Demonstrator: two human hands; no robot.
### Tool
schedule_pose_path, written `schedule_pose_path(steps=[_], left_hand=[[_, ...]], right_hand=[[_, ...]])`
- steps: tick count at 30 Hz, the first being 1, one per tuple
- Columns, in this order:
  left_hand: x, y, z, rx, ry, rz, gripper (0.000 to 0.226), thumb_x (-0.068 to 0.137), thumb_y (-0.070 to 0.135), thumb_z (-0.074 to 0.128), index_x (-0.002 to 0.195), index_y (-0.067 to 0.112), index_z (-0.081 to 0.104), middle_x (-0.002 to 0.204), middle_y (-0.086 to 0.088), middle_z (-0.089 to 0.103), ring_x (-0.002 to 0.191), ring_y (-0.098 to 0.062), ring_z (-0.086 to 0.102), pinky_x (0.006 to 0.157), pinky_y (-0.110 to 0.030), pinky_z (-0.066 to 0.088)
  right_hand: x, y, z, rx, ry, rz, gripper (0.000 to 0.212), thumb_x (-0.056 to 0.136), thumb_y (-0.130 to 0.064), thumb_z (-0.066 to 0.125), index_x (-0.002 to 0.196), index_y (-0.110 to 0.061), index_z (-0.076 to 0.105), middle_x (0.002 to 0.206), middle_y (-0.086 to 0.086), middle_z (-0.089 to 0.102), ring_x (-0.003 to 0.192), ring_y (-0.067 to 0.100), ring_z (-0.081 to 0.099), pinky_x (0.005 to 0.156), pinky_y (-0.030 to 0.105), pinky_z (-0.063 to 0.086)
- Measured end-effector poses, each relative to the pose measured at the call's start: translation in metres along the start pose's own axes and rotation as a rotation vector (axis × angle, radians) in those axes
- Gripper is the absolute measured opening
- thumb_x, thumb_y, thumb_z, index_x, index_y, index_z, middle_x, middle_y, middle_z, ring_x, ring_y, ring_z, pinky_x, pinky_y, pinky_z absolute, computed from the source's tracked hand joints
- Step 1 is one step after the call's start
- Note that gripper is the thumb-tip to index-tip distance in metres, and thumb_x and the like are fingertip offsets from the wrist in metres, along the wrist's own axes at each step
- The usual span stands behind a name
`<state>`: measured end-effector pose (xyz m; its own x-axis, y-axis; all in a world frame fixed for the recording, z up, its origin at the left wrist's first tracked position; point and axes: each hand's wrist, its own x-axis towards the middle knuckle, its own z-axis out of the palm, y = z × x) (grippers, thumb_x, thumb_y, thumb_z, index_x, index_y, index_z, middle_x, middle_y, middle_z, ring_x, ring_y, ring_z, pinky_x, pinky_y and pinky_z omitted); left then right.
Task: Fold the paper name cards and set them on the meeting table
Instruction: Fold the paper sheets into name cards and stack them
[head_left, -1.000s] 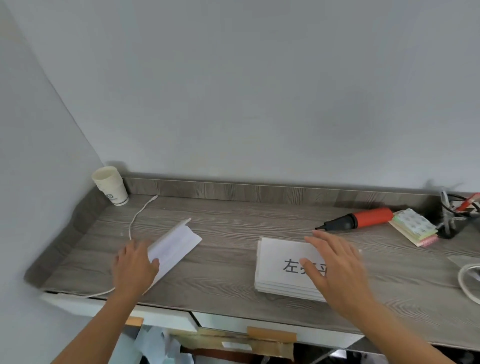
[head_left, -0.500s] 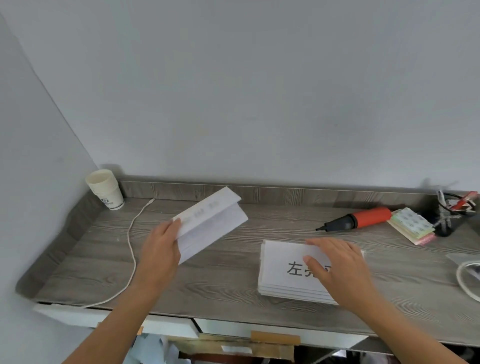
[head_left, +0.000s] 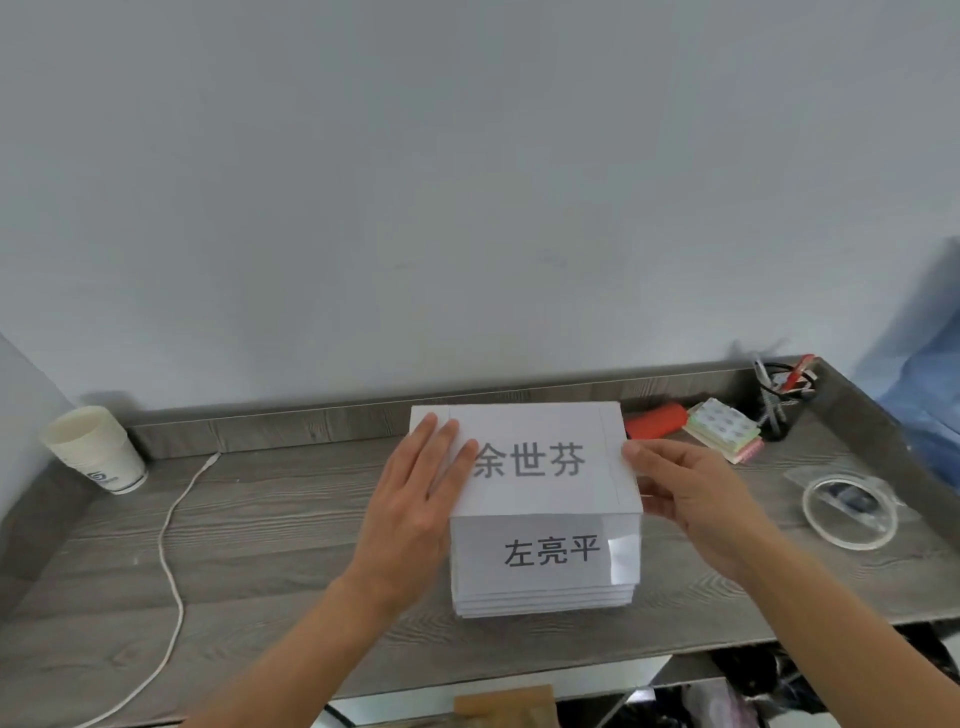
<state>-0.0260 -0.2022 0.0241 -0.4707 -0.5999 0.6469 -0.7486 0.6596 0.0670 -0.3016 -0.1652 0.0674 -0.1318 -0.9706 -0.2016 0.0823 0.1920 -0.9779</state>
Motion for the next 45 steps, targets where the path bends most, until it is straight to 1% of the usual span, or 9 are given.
schedule_pose_path(steps=[6,10,16,23,27,31,34,40,45], left_hand=[[-0.005,0.003,0.016,-0.048,-0.084,0.026,0.071,0.072,-0.002,0.071,0.136,0.008,0.042,0.144,-0.025,0.041,0.141,-0.037,0.027,0.117,-0.045,0.024],[-0.012,0.012,0.014,-0.153,-0.159,-0.04,0.076,0.079,0.03,0.07,0.144,0.014,0.034,0.155,-0.018,0.024,0.145,-0.029,0.02,0.115,-0.043,0.027],[-0.034,0.036,0.011,-0.607,0.047,-0.833,0.052,0.083,0.024,0.071,0.13,0.028,0.049,0.134,0.008,0.048,0.121,-0.011,0.052,0.103,-0.04,0.047],[-0.039,0.062,0.012,-0.677,0.013,-0.936,0.043,0.087,0.013,0.065,0.124,0.029,0.052,0.115,0.019,0.058,0.102,0.01,0.058,0.078,-0.005,0.048],[-0.044,0.055,0.02,-0.687,0.013,-1.008,0.037,0.086,0.017,0.067,0.12,0.027,0.056,0.117,0.008,0.061,0.106,-0.006,0.061,0.091,-0.025,0.052],[-0.041,0.047,0.028,-0.777,-0.117,-1.177,0.059,0.085,0.03,0.067,0.138,0.018,0.043,0.127,-0.002,0.055,0.115,-0.018,0.055,0.096,-0.036,0.049],[-0.033,0.048,0.034,-0.865,-0.155,-1.193,0.063,0.085,0.044,0.061,0.139,0.021,0.039,0.126,0.0,0.056,0.113,-0.014,0.056,0.089,-0.03,0.05],[-0.023,0.053,0.044,-0.873,-0.094,-1.15,0.044,0.082,0.062,0.053,0.114,0.033,0.051,0.114,-0.001,0.061,0.1,-0.016,0.062,0.083,-0.042,0.055],[-0.022,0.058,0.04,-0.902,-0.07,-1.103,0.037,0.091,0.05,0.049,0.124,0.034,0.045,0.113,0.0,0.06,0.099,-0.015,0.061,0.085,-0.042,0.055]], right_hand=[[0.0,0.01,-0.013,0.062,0.064,-0.073,0.016,0.085,0.0,0.062,0.097,-0.004,0.072,0.098,0.011,0.077,0.085,0.024,0.073,0.072,0.03,0.061],[0.003,0.027,-0.018,0.075,0.094,-0.132,0.013,0.084,0.003,0.063,0.091,-0.002,0.073,0.112,0.0,0.072,0.088,0.019,0.073,0.07,0.026,0.06],[-0.006,0.067,-0.027,0.026,0.12,-0.139,0.015,0.081,0.004,0.065,0.085,-0.006,0.075,0.112,-0.01,0.072,0.086,0.017,0.073,0.068,0.028,0.06],[-0.015,0.095,-0.024,-0.322,0.281,-0.171,0.013,0.078,-0.006,0.074,0.079,-0.02,0.073,0.104,0.0,0.067,0.082,0.005,0.065,0.075,0.033,0.056],[-0.017,0.092,-0.024,-0.518,0.293,-0.16,0.013,0.077,-0.023,0.076,0.087,-0.02,0.068,0.098,-0.006,0.064,0.084,0.006,0.062,0.064,0.017,0.043],[-0.01,0.095,-0.027,-0.396,0.13,0.002,0.075,0.073,-0.048,0.074,0.137,-0.027,0.042,0.127,-0.009,0.049,0.114,0.013,0.054,0.091,0.036,0.049],[-0.005,0.092,-0.02,-0.289,0.028,0.015,0.099,0.06,-0.074,0.066,0.145,-0.038,0.029,0.137,-0.012,0.046,0.122,0.012,0.052,0.101,0.045,0.048],[-0.001,0.088,0.01,-0.234,0.114,-0.043,0.058,0.086,-0.05,0.058,0.138,-0.031,0.04,0.116,-0.005,0.065,0.105,0.012,0.063,0.092,0.04,0.053],[-0.016,0.084,0.022,-0.185,0.198,-0.012,0.047,0.089,-0.045,0.054,0.133,-0.033,0.042,0.115,-0.004,0.063,0.102,0.009,0.063,0.086,0.032,0.054]])
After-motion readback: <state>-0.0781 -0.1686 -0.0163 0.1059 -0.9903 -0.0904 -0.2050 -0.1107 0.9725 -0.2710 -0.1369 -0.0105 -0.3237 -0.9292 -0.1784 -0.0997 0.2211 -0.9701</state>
